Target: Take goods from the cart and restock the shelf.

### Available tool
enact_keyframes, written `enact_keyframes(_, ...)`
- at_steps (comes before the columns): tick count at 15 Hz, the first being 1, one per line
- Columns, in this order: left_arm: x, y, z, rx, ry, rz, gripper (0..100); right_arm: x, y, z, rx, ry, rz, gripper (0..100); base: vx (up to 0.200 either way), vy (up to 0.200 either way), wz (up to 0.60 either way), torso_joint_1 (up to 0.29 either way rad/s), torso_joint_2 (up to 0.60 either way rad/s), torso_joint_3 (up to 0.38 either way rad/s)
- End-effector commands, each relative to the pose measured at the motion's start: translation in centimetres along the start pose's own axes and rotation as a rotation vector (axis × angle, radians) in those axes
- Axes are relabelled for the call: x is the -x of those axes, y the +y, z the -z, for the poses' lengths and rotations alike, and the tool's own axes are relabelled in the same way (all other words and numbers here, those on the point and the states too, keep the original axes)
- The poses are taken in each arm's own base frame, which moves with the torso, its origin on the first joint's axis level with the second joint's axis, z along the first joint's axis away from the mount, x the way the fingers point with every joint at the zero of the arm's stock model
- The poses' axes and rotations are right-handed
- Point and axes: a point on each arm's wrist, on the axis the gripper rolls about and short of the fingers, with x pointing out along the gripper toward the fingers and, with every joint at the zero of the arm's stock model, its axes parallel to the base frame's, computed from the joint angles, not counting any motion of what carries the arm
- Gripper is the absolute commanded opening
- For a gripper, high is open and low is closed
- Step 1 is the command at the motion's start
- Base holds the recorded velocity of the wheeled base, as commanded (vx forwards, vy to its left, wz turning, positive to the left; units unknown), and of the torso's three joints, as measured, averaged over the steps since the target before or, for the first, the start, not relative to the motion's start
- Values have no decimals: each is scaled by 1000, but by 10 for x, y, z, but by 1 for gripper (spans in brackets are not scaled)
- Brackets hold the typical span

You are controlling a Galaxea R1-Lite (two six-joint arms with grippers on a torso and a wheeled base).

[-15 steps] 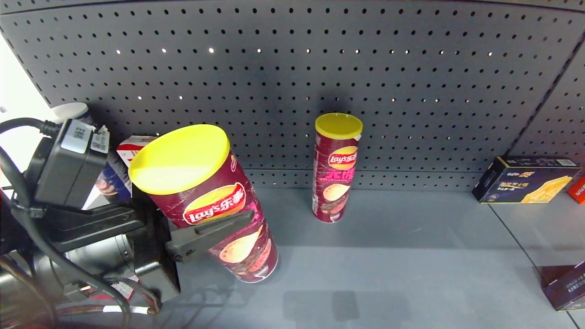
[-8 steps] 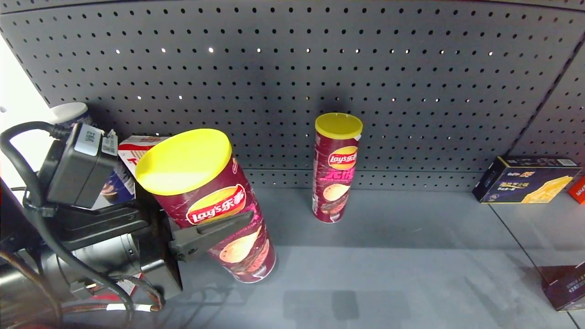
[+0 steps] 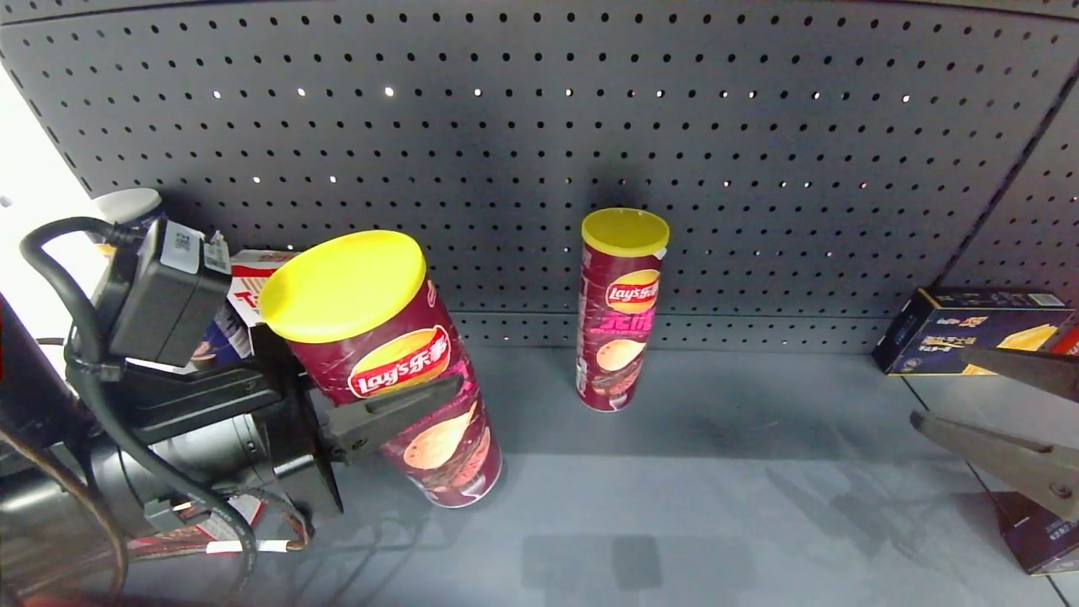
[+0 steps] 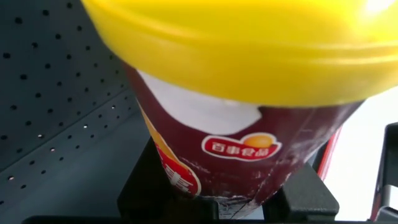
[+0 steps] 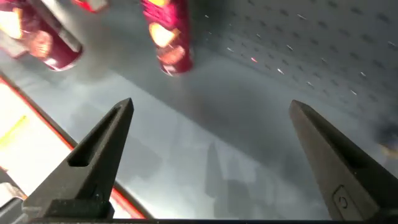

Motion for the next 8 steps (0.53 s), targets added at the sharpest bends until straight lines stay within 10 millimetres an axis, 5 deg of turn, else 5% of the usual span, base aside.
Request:
enact_keyframes(1, -1, 2, -1, 0, -1, -7, 0, -30, -7, 0, -10, 22, -77, 100, 0, 0, 0, 0, 0, 0)
enact_keyframes(8, -1, 2, 1, 3, 7, -28, 0, -102, -26, -9, 26, -21, -234, 100, 0, 0, 0, 0, 0, 0)
